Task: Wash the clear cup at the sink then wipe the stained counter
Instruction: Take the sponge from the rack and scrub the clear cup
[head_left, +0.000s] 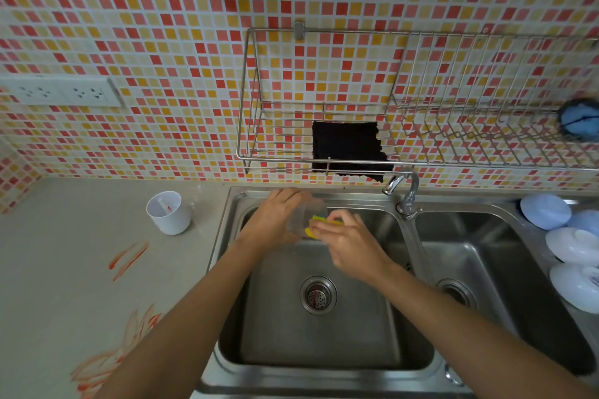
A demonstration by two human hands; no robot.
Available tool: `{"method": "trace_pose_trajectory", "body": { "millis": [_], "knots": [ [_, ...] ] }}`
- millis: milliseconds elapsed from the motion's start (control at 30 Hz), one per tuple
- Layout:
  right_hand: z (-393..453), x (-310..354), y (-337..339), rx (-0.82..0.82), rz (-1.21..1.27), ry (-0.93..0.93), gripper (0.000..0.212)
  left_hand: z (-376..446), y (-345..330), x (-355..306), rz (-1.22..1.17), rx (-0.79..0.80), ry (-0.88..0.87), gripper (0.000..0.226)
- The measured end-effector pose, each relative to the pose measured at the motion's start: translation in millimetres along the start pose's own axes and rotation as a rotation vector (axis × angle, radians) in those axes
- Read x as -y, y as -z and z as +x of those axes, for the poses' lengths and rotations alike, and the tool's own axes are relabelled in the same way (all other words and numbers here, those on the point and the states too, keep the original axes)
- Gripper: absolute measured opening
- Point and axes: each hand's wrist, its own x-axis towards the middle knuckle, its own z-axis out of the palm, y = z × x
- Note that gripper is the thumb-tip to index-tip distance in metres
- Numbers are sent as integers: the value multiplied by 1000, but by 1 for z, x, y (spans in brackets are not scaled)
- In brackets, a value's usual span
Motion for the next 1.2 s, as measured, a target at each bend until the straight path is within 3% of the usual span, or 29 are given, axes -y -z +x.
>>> {"method": "trace_pose_trajectory", "body": {
  "millis": [133,300,400,533,633,700,867,1000,1100,1200],
  "knots": [
    [11,-14,13,75,-94,128,45,-4,-2,-2,-18,59,23,77],
    [11,-15,18,-13,-171,107,36,0,3,-3,-9,77,-11,76],
    [-3,-2,3,48,-128,126,35,-4,2,2,-31,116,-10,79],
    [-8,-5,-7,6,-144,125,16,-6,2,-1,-49,102,-61,78],
    [-6,-3,-6,-82,-187,139,29,-8,0,1,-133,119,14,79],
    [-3,-1,-3,-138,-194,123,37,-10,-2,0,-243,91,84,77],
    [6,-7,-5,-261,-208,45,22,-12,-10,-9,-368,-73,210,83],
    [11,-1,-7,-302,-183,-3,24,-8,-18,-14,-219,-123,265,96],
    [12,8,-9,-294,-111,-29,20,-5,-19,-17,-71,-249,250,87],
    [7,7,-8,-166,9,9,28,-6,-13,-13,-29,-243,140,75]
  ]
}}
